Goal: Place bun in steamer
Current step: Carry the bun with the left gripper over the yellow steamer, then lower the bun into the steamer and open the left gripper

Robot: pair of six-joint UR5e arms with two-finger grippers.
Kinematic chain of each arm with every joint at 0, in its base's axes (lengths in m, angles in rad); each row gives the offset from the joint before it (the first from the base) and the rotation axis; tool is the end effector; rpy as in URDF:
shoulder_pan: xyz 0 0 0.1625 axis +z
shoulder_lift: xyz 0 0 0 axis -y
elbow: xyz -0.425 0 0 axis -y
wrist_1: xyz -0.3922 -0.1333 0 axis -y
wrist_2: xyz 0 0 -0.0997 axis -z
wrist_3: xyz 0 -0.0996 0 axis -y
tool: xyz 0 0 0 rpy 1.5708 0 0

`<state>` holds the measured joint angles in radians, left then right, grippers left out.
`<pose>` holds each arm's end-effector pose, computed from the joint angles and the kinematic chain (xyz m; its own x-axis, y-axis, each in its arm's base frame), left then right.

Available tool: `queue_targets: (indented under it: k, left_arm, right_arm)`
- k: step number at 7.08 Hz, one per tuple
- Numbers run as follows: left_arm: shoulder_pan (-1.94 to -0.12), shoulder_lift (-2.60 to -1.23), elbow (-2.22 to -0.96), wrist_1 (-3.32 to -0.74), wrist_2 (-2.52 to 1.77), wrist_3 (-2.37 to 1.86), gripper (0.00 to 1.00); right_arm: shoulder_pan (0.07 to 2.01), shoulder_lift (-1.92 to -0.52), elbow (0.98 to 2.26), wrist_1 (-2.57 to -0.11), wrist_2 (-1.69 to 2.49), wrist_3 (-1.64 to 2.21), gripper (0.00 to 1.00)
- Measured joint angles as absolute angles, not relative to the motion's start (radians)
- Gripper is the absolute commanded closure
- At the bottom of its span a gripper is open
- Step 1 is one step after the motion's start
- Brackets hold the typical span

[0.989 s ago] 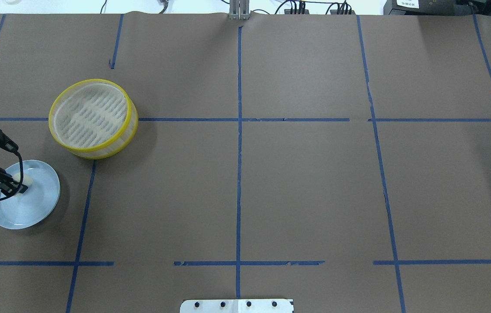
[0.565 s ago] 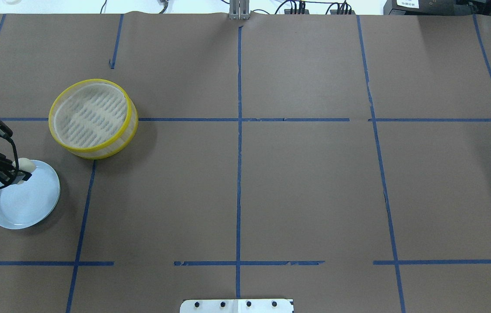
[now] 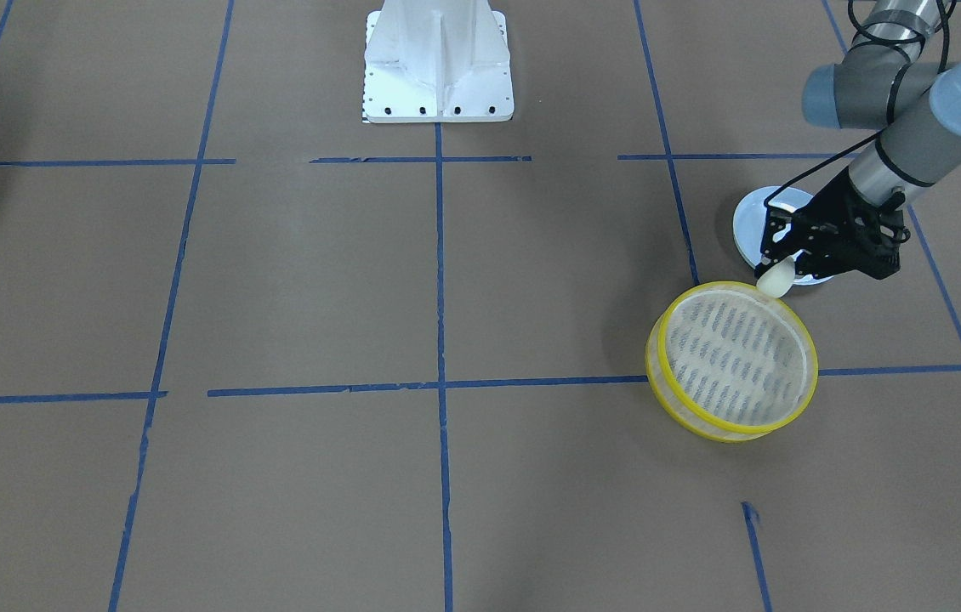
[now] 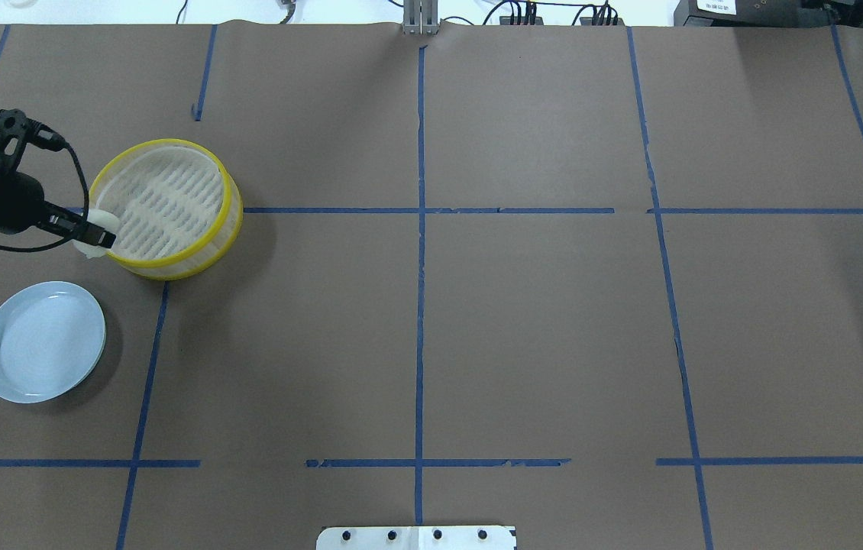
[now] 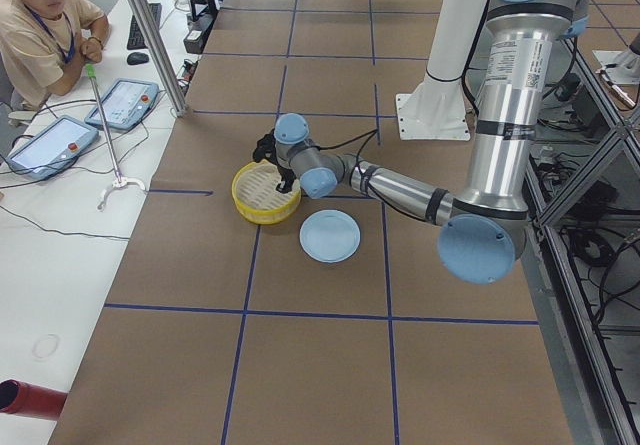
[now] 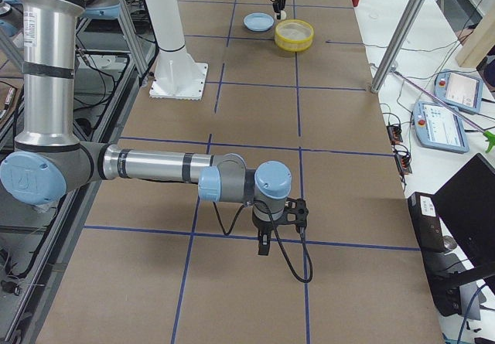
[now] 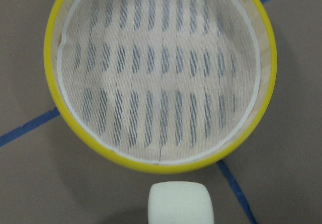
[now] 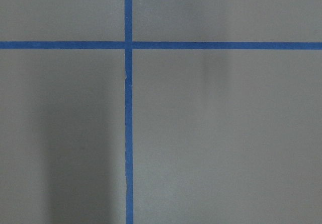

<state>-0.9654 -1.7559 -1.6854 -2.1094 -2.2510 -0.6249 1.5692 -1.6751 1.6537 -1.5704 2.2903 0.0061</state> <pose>0.2704 -0.5148 0.4421 0.5253 0.3490 -0.7761 -0.0903 0.9297 0.3570 0.0670 -0.4461 0.6706 0.7521 0.0187 0.6587 -0.0030 0.9997 -0.0250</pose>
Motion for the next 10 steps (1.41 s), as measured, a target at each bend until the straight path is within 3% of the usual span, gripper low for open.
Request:
queue_targets:
  k: [1,3,10]
  left_arm:
    - [-0.964,-1.855,-1.627,-2.025,-2.248,-0.674,0.66]
    - [-0.958,-1.925,-1.543,-1.961,-2.246,-0.729,0.66]
    - [-0.910,-1.968,-1.438,-1.963,-2.200,-0.773,0.56]
  right_arm:
    - [1.569,-1.675,1.654,-1.571,2.290,0.006,0.00]
    - [1.569,-1.675,1.654,-1.571,2.290,0.006,0.00]
    - [1.569,-1.675,1.654,-1.571,2.290,0.006,0.00]
